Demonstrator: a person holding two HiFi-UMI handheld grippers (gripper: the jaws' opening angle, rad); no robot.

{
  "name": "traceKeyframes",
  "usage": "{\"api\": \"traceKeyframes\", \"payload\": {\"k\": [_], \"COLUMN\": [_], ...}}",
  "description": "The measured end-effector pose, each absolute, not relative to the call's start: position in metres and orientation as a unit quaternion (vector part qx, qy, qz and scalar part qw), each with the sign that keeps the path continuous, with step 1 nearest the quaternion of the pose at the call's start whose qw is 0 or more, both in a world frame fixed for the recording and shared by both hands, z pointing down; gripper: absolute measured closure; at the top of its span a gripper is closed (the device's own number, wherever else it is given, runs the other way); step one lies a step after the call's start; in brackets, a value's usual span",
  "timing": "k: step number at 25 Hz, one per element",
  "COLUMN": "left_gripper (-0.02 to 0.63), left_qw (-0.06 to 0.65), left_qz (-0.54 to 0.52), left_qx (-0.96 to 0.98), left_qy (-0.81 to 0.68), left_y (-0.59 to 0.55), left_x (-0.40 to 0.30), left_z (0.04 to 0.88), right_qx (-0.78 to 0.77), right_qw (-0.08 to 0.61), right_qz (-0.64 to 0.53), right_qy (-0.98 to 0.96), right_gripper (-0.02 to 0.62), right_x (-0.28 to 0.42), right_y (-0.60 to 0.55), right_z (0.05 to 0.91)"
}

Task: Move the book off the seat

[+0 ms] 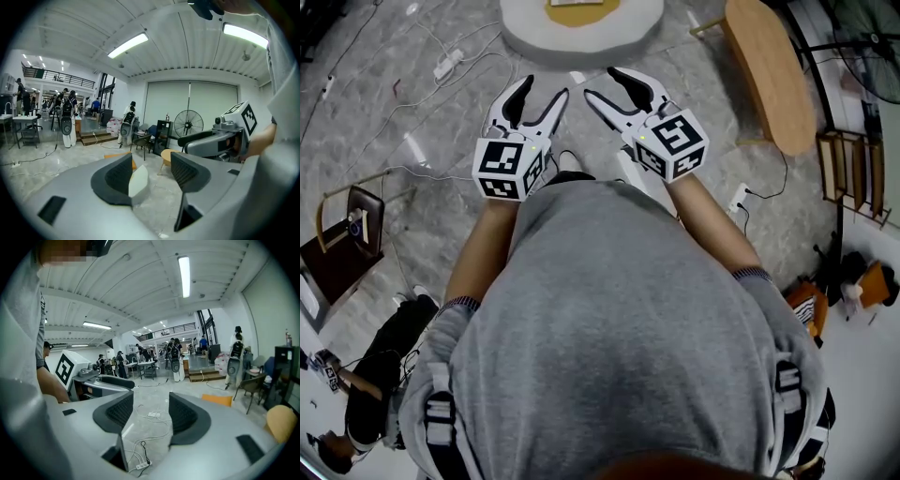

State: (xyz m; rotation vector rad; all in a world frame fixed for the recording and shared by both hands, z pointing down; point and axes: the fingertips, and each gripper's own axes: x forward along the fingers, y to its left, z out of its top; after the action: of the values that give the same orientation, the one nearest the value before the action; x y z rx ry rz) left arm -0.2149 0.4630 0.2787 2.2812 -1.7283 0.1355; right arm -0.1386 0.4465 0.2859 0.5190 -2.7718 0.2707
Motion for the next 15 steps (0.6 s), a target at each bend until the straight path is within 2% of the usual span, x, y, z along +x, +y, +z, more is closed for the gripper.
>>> {"api": "traceKeyframes", "payload": {"k": [6,15], "left_gripper": [0.308,0.308], "left_qw": [0.152,0.159], "left_qz": [0.042,0.045], "left_qx": [0.793,0.796], "left_qy": [-0.589,-0.582], "left_y": [0.447,0.407], "left_x": [-0.234,-0.239], "left_z": [0.287,0.293], "right_qx": [0.193,0.213], "right_qw": [0.169,0.171], "right_qz": [0.102,0.123], "right_qy": [-0.961,-0.954], "right_gripper": [0.287,0.285], "right_x": [-0.15,-0.143], "right_y": [0.433,0.388], "right_z": [0.298,0.308]}}
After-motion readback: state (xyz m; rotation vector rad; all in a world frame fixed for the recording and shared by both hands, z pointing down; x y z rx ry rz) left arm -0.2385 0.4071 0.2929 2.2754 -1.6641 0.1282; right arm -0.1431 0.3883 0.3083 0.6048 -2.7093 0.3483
